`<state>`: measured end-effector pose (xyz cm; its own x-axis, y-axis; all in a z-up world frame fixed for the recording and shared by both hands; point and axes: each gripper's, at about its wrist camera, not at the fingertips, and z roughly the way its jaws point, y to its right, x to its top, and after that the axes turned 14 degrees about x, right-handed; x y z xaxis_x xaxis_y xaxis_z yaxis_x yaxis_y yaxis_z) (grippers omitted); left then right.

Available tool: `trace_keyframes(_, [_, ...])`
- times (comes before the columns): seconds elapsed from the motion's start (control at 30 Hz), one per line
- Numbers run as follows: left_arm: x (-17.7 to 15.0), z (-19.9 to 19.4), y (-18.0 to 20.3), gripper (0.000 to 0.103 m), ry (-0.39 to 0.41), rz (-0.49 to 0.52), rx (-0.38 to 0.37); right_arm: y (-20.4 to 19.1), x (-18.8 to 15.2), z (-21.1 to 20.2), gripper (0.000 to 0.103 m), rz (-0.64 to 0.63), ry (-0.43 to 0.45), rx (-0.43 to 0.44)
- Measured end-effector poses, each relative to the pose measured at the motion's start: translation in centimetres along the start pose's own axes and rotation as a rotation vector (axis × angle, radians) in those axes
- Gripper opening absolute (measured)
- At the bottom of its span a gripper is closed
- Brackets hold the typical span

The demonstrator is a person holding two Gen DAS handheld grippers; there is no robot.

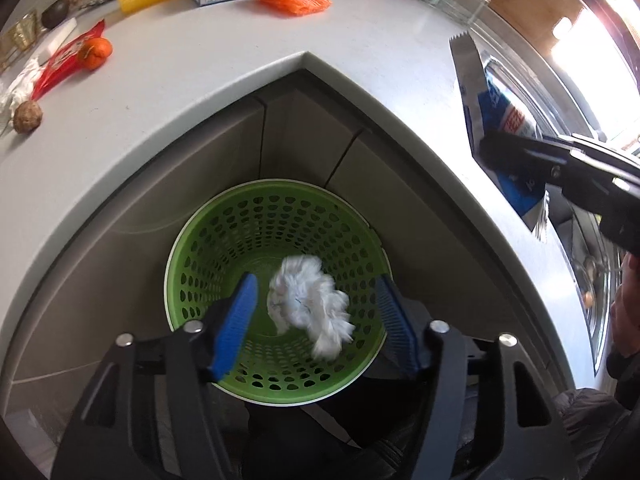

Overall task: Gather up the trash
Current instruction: 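Carry tissue and wipe packet over the green basket and open both tools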

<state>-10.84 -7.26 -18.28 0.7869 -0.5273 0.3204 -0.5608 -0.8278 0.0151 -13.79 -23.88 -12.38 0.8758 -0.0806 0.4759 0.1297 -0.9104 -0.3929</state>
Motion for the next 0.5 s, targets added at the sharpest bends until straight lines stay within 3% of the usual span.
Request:
trace_keyframes(0.23, [0.4,-1.0,-0.4,0.071,0.016,-0.042,0.052,0.1,0.1,-0.1,0.017,-0.039,-0.007,0.034])
trace_keyframes(0.5, [1.1,-4.6,-4.3,0.083,0.081,-0.207,0.157,-1.3,-0.7,1.0,0.020,-0.133,-0.070,0.087])
